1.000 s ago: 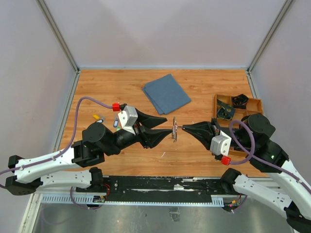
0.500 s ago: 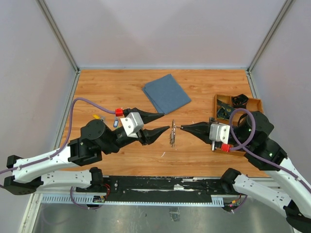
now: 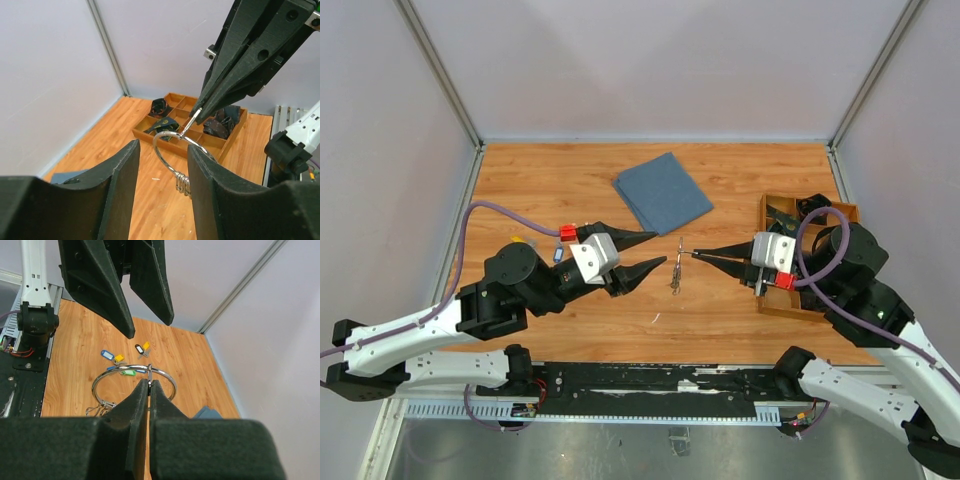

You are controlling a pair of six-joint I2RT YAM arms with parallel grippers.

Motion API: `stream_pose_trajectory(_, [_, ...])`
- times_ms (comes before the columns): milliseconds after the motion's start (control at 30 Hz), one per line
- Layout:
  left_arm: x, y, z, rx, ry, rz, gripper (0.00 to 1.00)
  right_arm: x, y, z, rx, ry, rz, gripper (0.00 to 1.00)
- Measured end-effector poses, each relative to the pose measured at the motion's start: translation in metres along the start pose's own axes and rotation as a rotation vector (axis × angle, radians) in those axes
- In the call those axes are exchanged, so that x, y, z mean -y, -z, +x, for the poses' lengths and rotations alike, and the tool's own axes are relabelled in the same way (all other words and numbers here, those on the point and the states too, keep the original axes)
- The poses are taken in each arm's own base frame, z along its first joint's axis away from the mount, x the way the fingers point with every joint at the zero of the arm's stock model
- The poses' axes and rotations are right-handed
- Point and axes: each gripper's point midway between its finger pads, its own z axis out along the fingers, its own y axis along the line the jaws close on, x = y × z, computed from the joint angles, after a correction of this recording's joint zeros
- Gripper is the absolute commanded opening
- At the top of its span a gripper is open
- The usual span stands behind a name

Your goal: Put the keys on the keyring

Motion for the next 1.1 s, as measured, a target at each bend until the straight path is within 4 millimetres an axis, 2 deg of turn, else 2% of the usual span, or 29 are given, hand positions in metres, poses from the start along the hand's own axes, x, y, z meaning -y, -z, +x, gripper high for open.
stream_pose_trajectory(233, [-0.002, 0.001, 0.006, -0.027, -0.027, -0.005, 0.48, 0.002, -0.001, -0.003, 0.011, -0.027, 0.013, 0.02])
stream_pose_trajectory(500, [-0.014, 0.002, 0.009, -0.058, -0.149, -0.046, 0.47, -0.001, -0.003, -0.004, 0.013, -0.117, 0.008, 0.02])
stream_pose_trajectory(600, [-0.016, 0.004, 0.008, -0.065, -0.215, -0.064, 0.46, 0.002, -0.006, -0.011, 0.017, -0.172, 0.006, 0.01])
stream_pose_trajectory(800, [0.003, 0.01, -0.009, 0.007, -0.341, -0.048, 0.44, 0.007, -0.011, -0.03, 0.025, -0.279, -0.004, 0.01])
stream_pose_trajectory(1100, [0.023, 0.029, -0.024, 0.132, -0.502, -0.055, 0.44, 0.004, -0.014, -0.052, 0.041, -0.443, -0.055, 0.0])
